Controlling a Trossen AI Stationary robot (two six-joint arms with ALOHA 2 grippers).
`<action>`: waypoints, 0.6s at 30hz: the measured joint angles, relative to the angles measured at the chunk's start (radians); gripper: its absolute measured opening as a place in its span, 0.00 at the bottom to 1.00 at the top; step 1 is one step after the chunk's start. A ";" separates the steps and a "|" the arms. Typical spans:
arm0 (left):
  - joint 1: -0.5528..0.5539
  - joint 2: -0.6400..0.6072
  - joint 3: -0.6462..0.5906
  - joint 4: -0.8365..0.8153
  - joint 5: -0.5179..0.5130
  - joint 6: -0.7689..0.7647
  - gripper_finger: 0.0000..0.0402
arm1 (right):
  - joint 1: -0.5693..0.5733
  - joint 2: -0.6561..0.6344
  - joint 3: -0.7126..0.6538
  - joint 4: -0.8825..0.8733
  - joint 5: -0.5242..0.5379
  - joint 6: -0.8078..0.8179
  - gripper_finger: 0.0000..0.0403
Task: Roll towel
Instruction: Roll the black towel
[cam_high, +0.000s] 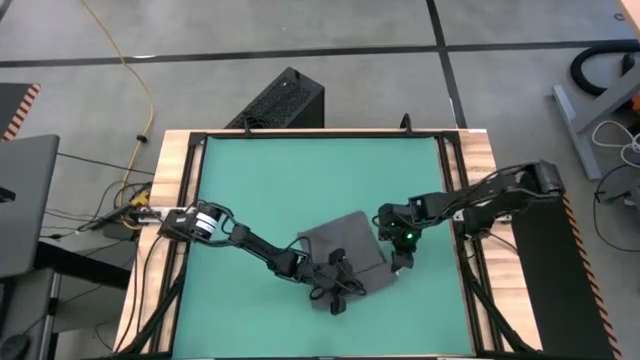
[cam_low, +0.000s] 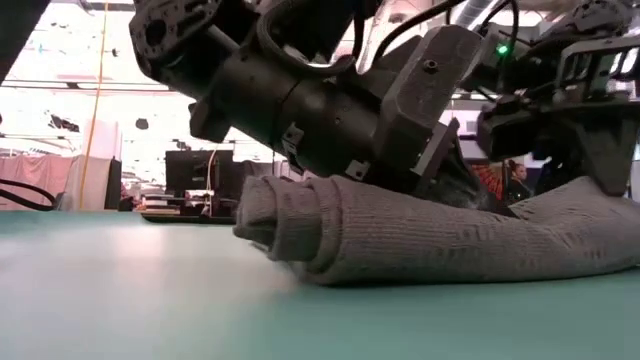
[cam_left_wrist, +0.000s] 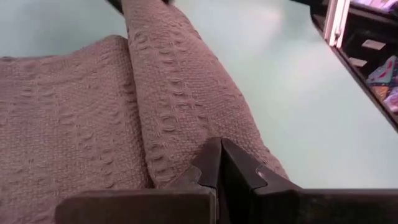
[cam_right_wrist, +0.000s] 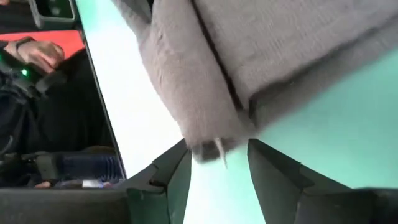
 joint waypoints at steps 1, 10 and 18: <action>0.002 0.006 0.000 0.011 0.007 -0.002 0.00 | 0.000 -0.027 0.000 -0.031 0.001 -0.012 0.45; 0.012 0.014 -0.094 0.241 0.052 -0.008 0.00 | 0.234 -0.381 -0.007 -0.115 0.444 -0.155 0.45; 0.038 0.010 -0.278 0.559 0.069 -0.125 0.00 | 0.630 -0.378 -0.051 0.110 0.860 -0.382 0.45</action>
